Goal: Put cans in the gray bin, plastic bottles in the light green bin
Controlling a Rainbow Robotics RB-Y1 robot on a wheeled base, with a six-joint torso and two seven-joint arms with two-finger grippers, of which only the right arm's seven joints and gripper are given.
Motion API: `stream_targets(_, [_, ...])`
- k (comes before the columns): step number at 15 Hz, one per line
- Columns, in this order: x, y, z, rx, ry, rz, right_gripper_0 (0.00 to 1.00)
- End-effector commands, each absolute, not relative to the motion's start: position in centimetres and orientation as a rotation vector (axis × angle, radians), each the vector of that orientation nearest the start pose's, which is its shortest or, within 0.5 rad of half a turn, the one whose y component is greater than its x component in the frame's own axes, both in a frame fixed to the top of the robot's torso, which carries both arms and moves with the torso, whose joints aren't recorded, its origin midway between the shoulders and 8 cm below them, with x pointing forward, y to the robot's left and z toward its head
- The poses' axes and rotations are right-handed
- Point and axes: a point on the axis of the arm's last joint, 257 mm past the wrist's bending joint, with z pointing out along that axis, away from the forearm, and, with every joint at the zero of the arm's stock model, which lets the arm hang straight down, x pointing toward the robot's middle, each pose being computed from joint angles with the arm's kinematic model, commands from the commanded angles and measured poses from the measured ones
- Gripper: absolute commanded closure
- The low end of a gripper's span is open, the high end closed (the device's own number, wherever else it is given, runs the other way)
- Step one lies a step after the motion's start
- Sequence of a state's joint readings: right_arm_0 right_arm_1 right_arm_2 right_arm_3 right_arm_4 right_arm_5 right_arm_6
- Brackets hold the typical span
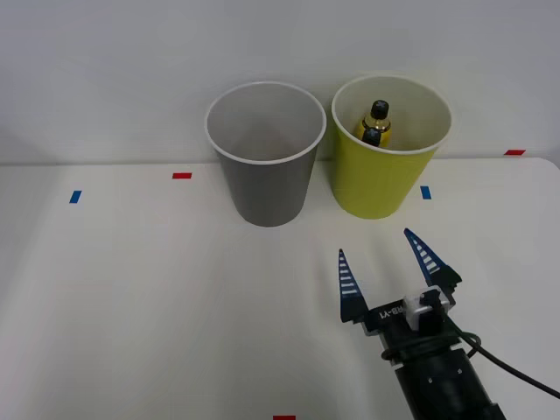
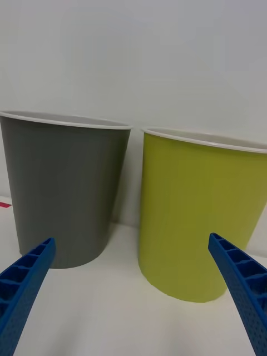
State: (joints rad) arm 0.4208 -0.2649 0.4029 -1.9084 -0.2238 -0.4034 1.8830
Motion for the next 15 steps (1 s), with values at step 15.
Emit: stream_targets(15, [31.1, -17.5, -23.5, -0.253, 1.407, 0.169, 0.06])
